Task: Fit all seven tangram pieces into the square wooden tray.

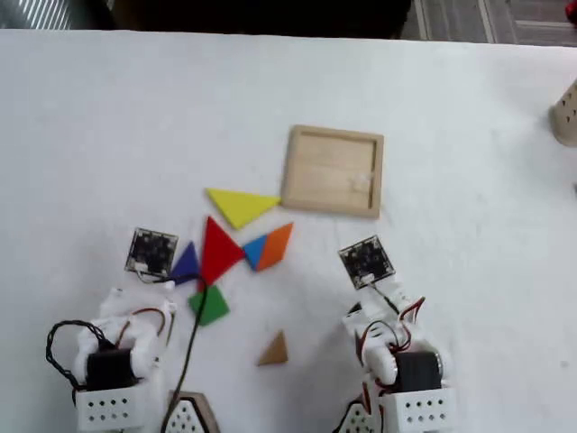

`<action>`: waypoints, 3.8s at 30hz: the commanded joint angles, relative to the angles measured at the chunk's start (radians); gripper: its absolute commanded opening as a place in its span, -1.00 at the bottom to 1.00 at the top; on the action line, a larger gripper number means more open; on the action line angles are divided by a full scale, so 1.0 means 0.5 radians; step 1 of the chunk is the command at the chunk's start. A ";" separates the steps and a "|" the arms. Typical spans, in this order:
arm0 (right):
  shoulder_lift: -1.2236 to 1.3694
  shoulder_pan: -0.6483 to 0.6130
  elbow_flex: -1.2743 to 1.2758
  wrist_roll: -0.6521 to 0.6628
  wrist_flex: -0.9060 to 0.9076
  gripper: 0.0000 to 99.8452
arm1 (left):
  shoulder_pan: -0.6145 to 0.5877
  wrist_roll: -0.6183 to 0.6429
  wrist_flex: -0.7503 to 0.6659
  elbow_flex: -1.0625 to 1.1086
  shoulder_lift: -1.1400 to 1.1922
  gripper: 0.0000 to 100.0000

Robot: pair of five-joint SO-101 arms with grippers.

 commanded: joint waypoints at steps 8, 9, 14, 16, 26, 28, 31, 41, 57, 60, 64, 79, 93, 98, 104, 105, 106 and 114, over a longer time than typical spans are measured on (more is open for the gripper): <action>-0.005 0.014 0.015 -0.012 -0.017 -0.82 | -0.014 -0.015 0.012 -0.003 -0.005 -0.95; -0.005 0.014 0.015 -0.012 -0.017 -0.82 | -0.014 -0.015 0.012 -0.003 -0.005 -0.95; -0.005 0.023 0.015 -0.012 -0.017 -0.82 | -0.005 -0.015 0.000 -0.012 -0.008 -0.95; -0.005 0.029 0.015 -0.012 -0.017 -0.82 | -0.005 -0.015 -0.015 -0.061 -0.008 -0.95; -0.054 0.566 -0.031 -0.009 -0.072 -0.81 | -0.002 -0.031 -0.399 -0.166 -0.008 -0.95; -0.063 0.661 -0.031 -0.006 -0.100 -0.81 | -0.005 -0.028 -0.460 -0.218 -0.008 -0.95; -0.054 0.664 -0.025 -0.006 -0.097 -0.81 | -0.005 0.037 -0.448 -0.359 0.005 -0.95; -0.051 0.661 -0.003 0.255 -0.044 -0.82 | 0.213 0.399 -0.206 -1.227 0.594 -0.81; -0.054 0.671 0.000 0.258 -0.054 -0.82 | 0.885 1.172 -0.368 -2.476 2.671 -0.58; -0.054 0.671 0.000 0.258 -0.054 -0.82 | 1.008 1.191 -0.476 -2.670 3.015 -0.55; -0.054 0.674 0.000 0.258 -0.054 -0.82 | 1.122 1.191 -0.654 -2.977 3.518 -0.62; -0.054 0.671 0.000 0.261 -0.057 -0.82 | 1.051 1.025 -0.129 -4.704 5.258 -0.62; -0.054 0.674 0.000 0.261 -0.057 -0.82 | 1.152 1.034 0.718 -5.757 5.869 -0.96; -0.054 0.674 0.000 0.261 -0.057 -0.82 | 1.330 1.037 1.007 -5.978 5.936 -0.96; -0.054 0.674 0.000 0.261 -0.057 -0.82 | 1.450 1.280 1.034 -6.039 5.921 -0.96; -0.054 0.674 0.000 0.261 -0.057 -0.82 | 1.465 1.289 1.034 -6.027 5.918 -0.96; -0.054 0.674 0.000 0.261 -0.057 -0.82 | 1.484 1.292 1.034 -6.012 5.903 -0.96; -0.054 0.674 0.000 0.261 -0.060 -0.82 | 1.613 1.372 1.025 -5.435 5.329 -0.96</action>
